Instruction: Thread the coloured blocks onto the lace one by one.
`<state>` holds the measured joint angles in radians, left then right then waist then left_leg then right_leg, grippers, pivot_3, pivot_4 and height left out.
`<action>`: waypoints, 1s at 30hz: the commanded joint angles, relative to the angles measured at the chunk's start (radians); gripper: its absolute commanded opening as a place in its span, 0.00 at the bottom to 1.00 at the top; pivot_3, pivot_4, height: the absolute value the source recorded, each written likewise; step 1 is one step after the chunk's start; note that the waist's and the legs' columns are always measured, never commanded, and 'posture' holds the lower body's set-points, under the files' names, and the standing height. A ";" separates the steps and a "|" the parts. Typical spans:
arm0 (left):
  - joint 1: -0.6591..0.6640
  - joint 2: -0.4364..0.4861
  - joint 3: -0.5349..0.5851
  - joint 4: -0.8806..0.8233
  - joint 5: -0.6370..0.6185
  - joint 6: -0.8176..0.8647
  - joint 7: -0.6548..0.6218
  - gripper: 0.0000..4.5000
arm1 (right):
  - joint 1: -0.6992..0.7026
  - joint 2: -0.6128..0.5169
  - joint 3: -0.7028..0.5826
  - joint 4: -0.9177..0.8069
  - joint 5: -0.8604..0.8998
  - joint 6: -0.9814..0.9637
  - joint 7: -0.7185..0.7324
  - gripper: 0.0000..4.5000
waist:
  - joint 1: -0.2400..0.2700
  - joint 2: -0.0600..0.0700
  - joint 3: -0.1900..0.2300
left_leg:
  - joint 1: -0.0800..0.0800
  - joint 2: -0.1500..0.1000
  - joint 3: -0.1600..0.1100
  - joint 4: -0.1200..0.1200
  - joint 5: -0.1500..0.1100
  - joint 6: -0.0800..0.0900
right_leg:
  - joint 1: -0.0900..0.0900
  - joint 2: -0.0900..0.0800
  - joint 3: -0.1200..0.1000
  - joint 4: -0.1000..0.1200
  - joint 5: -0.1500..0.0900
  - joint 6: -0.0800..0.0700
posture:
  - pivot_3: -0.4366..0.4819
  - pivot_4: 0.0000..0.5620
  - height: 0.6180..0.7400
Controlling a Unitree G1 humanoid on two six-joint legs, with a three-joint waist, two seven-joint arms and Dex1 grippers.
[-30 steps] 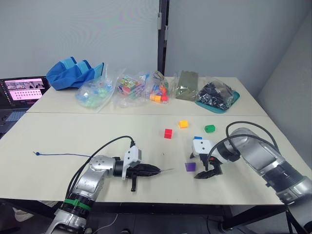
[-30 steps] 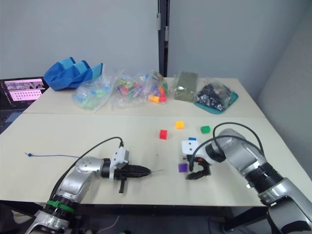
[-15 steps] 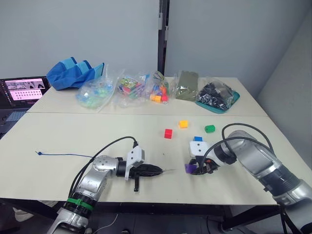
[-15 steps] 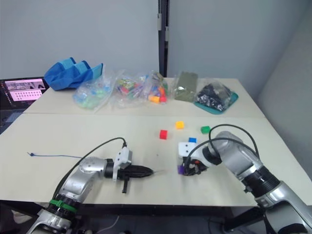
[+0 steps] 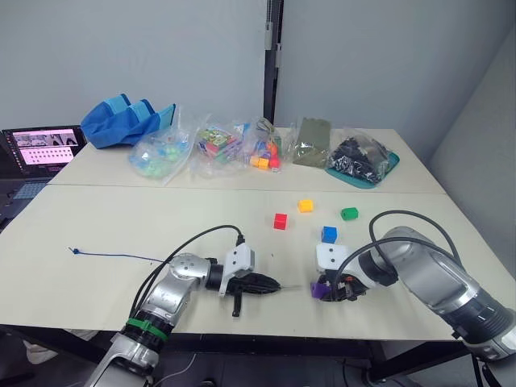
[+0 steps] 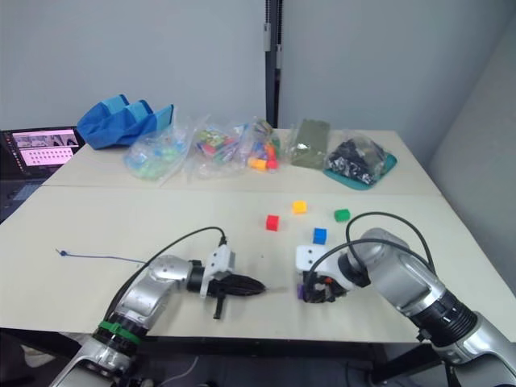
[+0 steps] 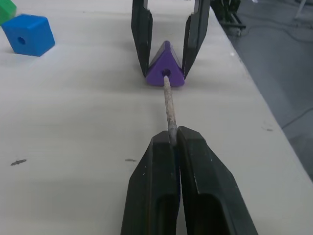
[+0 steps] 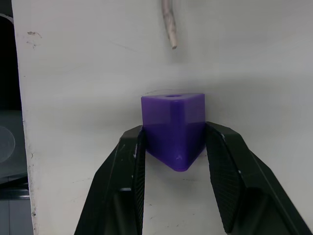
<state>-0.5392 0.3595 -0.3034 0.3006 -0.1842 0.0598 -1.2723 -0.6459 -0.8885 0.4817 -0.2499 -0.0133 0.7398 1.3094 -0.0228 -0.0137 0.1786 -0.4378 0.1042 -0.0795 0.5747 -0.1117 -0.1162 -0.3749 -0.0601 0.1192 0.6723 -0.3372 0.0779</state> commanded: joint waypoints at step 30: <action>-0.113 -0.139 -0.068 0.068 0.059 -0.027 0.018 0.00 | 0.022 0.021 0.017 -0.095 0.022 0.075 -0.013 0.28 | 0.001 0.000 0.000 | 0.000 0.000 0.000 0.000 0.000 0.000 | 0.001 0.000 0.000 0.000 0.000 0.000 | 0.48 0.27 1.00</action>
<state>-0.6310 0.2300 -0.3630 0.3881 -0.1195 0.0331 -1.2474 -0.6217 -0.8786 0.4786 -0.3216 -0.0063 0.8109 1.2940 -0.0222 -0.0138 0.1785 -0.4377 0.1041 -0.0796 0.5749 -0.1117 -0.1162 -0.3743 -0.0600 0.1191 0.6723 -0.3371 0.0780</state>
